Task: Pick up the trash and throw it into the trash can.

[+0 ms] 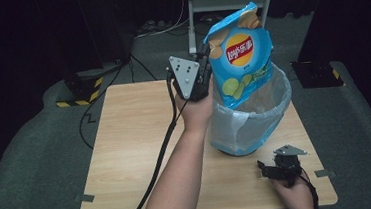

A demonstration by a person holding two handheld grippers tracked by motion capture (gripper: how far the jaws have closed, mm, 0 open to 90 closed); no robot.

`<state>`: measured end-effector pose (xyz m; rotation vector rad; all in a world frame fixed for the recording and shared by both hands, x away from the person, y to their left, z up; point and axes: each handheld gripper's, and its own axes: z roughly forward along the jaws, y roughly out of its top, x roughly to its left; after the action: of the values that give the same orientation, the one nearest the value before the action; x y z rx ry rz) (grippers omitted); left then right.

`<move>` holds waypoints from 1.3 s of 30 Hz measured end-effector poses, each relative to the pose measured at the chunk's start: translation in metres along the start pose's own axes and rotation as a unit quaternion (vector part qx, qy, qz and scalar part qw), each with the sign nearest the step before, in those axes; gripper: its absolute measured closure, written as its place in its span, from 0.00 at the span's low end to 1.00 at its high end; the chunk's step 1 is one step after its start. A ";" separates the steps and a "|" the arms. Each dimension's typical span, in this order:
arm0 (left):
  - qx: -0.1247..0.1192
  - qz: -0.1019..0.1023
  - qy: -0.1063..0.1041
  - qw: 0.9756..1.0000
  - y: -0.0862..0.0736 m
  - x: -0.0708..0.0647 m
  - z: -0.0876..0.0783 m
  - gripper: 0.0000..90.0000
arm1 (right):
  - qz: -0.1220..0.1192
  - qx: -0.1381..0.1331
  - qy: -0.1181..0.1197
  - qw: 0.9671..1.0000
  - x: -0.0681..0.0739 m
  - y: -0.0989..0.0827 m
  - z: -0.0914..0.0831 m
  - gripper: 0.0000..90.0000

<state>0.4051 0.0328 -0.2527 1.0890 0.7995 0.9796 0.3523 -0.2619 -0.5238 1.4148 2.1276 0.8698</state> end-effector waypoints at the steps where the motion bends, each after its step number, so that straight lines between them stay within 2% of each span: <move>1: 0.001 0.003 -0.001 1.000 -0.002 0.000 -0.001 0.97 | 0.000 0.000 0.000 1.000 0.000 0.000 0.000 0.17; 3: 0.003 0.007 -0.005 1.000 -0.004 0.001 -0.004 0.94 | 0.000 0.000 0.000 1.000 0.000 0.000 0.000 0.17; 8: 0.011 -0.001 -0.011 1.000 -0.005 0.007 -0.008 0.72 | -0.001 0.000 0.000 1.000 0.000 0.000 0.000 0.17; 14: 0.020 0.005 -0.025 0.999 -0.006 0.008 -0.012 0.67 | -0.002 0.000 0.000 1.000 0.000 0.000 0.000 0.17; 23: 0.057 0.002 -0.042 0.998 -0.014 0.021 -0.022 0.62 | -0.003 0.000 0.000 1.000 0.000 0.000 0.000 0.17; 34: 0.093 -0.001 -0.054 0.994 -0.022 0.042 -0.040 0.57 | -0.003 0.000 0.001 1.000 0.000 0.000 0.000 0.17; 39: 0.118 0.008 -0.059 0.991 -0.034 0.048 -0.052 0.57 | -0.003 0.000 0.001 1.000 0.000 0.000 0.000 0.17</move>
<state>0.3842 0.0899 -0.3027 1.3465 0.8252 0.8401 0.3530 -0.2620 -0.5238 1.4075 2.1314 0.8686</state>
